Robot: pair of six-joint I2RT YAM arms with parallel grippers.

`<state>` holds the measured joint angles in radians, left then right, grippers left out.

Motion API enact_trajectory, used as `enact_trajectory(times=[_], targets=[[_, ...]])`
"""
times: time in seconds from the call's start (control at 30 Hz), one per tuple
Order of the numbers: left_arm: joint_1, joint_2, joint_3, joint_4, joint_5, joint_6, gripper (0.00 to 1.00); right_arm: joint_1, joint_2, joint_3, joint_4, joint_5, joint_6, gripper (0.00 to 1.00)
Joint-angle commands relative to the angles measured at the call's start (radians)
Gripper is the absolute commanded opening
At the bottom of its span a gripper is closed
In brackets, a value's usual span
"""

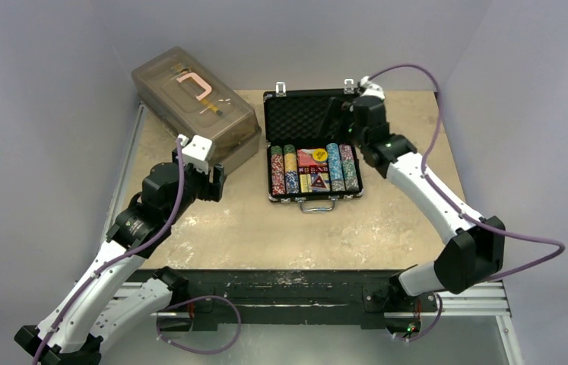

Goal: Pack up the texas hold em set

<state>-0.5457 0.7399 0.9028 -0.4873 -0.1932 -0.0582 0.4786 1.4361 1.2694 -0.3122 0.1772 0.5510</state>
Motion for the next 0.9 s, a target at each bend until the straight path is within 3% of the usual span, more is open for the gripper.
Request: enact_trajectory(times=[0.0, 0.2, 0.43, 0.63, 0.87], targets=[[-0.004, -0.013, -0.001, 0.029, 0.008, 0.012, 0.66, -0.132, 0.001, 0.129, -0.04, -0.095, 0.082, 0.99], [-0.008, -0.022, -0.007, 0.034, 0.0, 0.015, 0.65, -0.283, 0.059, 0.148, 0.107, -0.293, 0.323, 0.99], [-0.028, -0.022, -0.013, 0.036, -0.027, 0.025, 0.65, -0.308, 0.195, 0.125, 0.4, -0.4, 0.604, 0.97], [-0.032, -0.022, -0.014, 0.036, -0.059, 0.04, 0.65, -0.309, 0.29, 0.107, 0.58, -0.398, 0.766, 0.78], [-0.031, -0.022, -0.013, 0.036, -0.056, 0.043, 0.66, -0.308, 0.352, 0.095, 0.579, -0.376, 0.87, 0.43]])
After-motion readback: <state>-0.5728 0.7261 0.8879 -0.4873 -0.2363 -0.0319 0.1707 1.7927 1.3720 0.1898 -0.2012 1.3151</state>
